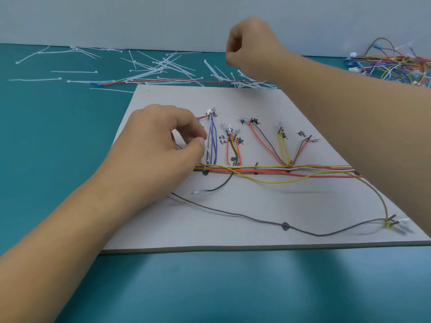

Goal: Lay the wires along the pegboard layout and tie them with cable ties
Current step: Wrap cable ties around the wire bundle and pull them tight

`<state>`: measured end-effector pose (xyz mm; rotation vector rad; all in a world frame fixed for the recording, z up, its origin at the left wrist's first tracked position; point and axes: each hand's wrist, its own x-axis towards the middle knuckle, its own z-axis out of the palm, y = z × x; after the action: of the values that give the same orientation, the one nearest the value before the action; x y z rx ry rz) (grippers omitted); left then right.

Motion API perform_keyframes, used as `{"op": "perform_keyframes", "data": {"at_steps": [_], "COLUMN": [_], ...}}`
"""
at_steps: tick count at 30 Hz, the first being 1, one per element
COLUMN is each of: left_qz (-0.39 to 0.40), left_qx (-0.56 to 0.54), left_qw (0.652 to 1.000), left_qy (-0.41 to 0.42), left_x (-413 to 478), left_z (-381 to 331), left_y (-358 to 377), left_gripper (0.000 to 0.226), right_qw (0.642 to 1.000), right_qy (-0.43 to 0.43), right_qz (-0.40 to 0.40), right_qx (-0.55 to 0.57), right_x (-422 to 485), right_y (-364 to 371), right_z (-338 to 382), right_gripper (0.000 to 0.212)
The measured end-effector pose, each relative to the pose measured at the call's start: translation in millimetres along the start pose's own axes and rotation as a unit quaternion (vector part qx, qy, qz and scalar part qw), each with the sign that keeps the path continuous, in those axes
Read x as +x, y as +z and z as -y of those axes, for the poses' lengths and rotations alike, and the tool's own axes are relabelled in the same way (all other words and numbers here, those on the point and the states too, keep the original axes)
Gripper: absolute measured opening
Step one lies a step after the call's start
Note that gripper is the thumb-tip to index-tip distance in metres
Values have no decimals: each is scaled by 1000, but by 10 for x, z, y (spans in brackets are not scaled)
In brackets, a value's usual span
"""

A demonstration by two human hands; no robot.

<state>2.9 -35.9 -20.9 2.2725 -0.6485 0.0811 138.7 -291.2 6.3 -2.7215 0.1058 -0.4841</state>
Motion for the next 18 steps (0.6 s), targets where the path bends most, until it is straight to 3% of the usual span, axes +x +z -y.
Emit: {"op": "perform_keyframes", "data": {"at_steps": [5,8,10,13,15,18], "left_qz": [2,-8,-25,-32,-25,-43], "left_qx": [-14,-21,-27,-38,-55,-57], "left_qw": [1000,1000,999,998,996,993], "left_qy": [-4,-12,-7,31,59,91], "left_x": [-5,-8,-8,-29,-68,-114], "left_z": [1,-8,-28,-91,-147,-206], "left_y": [-10,-7,-17,-27,-6,17], "left_gripper": [14,12,9,8,17,20], "right_qw": [996,984,941,835,775,716], "right_qy": [-63,-23,25,90,115,145], "right_qz": [-45,-56,-39,34,73,98], "right_qx": [42,170,334,542,617,676], "right_x": [-427,-831,-1138,-1577,-1781,-1946], "right_y": [-363,-514,-583,-632,-626,-567], "right_z": [288,464,568,637,618,565], "right_gripper": [20,18,13,8,9,12]}}
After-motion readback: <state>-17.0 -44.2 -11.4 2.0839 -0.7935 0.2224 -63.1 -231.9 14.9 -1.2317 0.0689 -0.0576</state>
